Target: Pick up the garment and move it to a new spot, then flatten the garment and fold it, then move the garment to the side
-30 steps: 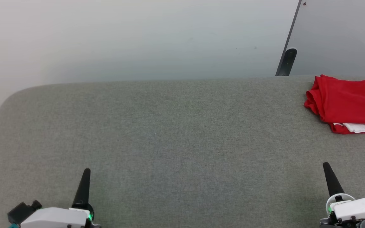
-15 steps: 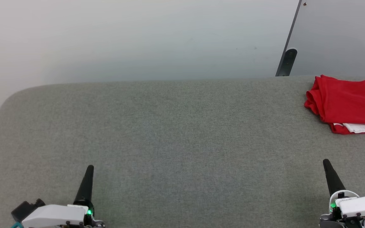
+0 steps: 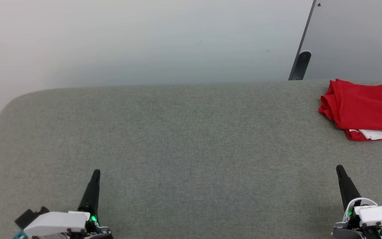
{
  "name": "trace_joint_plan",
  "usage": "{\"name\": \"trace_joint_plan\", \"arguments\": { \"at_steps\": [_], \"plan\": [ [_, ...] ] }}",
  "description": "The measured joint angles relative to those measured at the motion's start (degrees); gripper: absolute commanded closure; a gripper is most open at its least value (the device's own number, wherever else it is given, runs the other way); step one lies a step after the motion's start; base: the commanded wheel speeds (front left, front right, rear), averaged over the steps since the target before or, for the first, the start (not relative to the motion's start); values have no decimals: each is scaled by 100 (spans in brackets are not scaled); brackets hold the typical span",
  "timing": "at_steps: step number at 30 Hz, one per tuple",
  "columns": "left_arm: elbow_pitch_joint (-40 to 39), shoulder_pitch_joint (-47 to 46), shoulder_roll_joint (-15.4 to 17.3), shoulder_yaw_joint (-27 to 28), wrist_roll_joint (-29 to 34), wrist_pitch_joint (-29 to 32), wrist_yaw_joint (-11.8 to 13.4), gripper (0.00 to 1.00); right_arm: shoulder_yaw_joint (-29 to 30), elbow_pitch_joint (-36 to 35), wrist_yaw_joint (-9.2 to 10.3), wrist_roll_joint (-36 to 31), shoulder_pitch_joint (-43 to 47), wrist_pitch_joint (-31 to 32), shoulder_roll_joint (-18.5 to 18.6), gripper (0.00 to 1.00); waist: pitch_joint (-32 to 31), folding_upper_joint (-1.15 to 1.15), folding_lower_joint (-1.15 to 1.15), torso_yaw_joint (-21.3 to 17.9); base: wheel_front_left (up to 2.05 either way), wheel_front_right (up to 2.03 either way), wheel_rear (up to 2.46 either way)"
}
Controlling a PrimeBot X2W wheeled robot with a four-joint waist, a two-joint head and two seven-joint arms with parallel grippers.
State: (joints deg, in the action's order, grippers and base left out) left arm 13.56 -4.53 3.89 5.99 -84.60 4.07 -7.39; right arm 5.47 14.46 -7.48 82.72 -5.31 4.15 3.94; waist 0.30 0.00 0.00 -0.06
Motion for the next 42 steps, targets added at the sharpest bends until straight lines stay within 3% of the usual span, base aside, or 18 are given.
{"name": "trace_joint_plan", "arguments": {
  "at_steps": [24, 42],
  "plan": [
    [44, -138, -100, 48, -772, 247, 0, 100, 112, -36, 0, 951, -40, 243, -98, 100, -12, 0, 0, 6, 0, 0, 0],
    [45, -141, -104, 51, -771, 248, 0, 100, 114, -41, 1, 956, -87, 243, -101, 100, -12, 0, 0, 6, 0, 0, 0]
  ]
}}
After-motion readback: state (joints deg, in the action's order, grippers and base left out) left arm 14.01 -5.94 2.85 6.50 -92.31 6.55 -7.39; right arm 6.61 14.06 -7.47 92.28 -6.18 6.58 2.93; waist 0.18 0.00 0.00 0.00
